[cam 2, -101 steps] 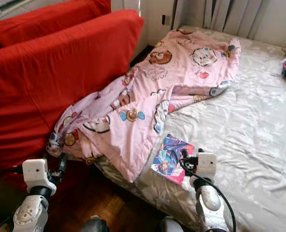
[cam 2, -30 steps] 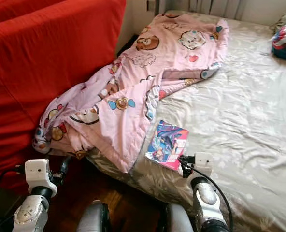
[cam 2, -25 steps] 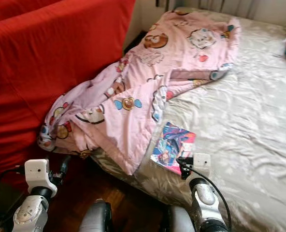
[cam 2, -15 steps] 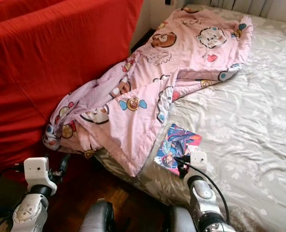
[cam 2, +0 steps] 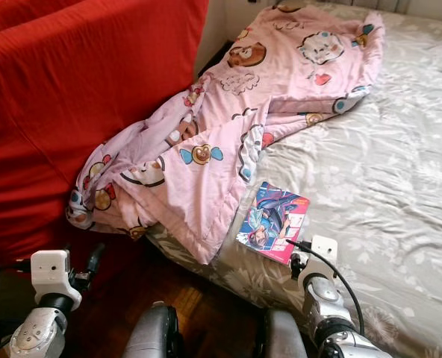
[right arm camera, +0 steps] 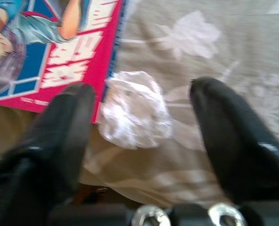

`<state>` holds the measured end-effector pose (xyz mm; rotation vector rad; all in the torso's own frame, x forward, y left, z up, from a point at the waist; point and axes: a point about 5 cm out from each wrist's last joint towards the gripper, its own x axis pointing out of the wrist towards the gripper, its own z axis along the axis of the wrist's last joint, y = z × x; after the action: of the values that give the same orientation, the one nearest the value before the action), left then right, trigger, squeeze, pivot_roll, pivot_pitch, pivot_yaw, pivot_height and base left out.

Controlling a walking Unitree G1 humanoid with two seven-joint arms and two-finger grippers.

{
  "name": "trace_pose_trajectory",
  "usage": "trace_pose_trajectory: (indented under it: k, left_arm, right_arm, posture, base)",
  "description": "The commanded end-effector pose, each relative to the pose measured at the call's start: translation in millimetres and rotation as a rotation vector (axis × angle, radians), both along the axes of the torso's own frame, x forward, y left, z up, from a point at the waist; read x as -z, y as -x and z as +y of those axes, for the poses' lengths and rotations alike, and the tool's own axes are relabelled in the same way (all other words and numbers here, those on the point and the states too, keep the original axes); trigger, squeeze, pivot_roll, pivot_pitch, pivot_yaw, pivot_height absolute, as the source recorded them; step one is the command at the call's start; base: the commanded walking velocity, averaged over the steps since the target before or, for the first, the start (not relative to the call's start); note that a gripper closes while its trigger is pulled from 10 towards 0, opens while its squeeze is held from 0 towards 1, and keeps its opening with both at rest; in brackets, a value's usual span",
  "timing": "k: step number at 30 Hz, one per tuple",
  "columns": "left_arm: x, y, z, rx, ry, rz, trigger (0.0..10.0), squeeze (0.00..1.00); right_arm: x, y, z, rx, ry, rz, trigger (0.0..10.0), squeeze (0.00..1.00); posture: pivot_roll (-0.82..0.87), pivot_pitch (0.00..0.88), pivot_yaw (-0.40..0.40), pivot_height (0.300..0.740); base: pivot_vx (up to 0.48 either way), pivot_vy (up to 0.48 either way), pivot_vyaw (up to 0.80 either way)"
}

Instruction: Clean up the room

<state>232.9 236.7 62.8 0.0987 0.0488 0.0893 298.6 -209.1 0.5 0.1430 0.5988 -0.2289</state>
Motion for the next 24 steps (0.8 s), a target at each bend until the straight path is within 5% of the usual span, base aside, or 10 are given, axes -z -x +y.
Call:
trace_pose_trajectory:
  k: [1, 10, 24]
  left_arm:
    - [1.1, 8.4, 8.8, -0.016, -0.004, 0.026, 10.0, 0.00]
    - [-5.5, 23.9, 22.1, -0.027, -0.039, 0.055, 10.0, 0.00]
    - [-8.9, 22.6, 16.9, 0.001, -0.045, 0.071, 10.0, 0.00]
  right_arm:
    - [9.0, 7.2, 5.5, 0.000, -0.029, 0.047, 10.0, 0.00]
    - [8.5, 7.5, 1.9, 0.038, -0.002, 0.052, 10.0, 0.00]
    - [-10.6, -7.0, -7.9, 0.093, 0.065, -0.061, 10.0, 0.00]
  posture:
    - [0.19, 0.276, 0.125, 0.632]
    - [0.24, 0.293, 0.189, 0.632]
    - [0.24, 0.312, 0.197, 0.632]
  base:
    - [0.000, 0.000, 0.00]
    - [0.000, 0.000, 0.00]
    - [0.000, 0.000, 0.00]
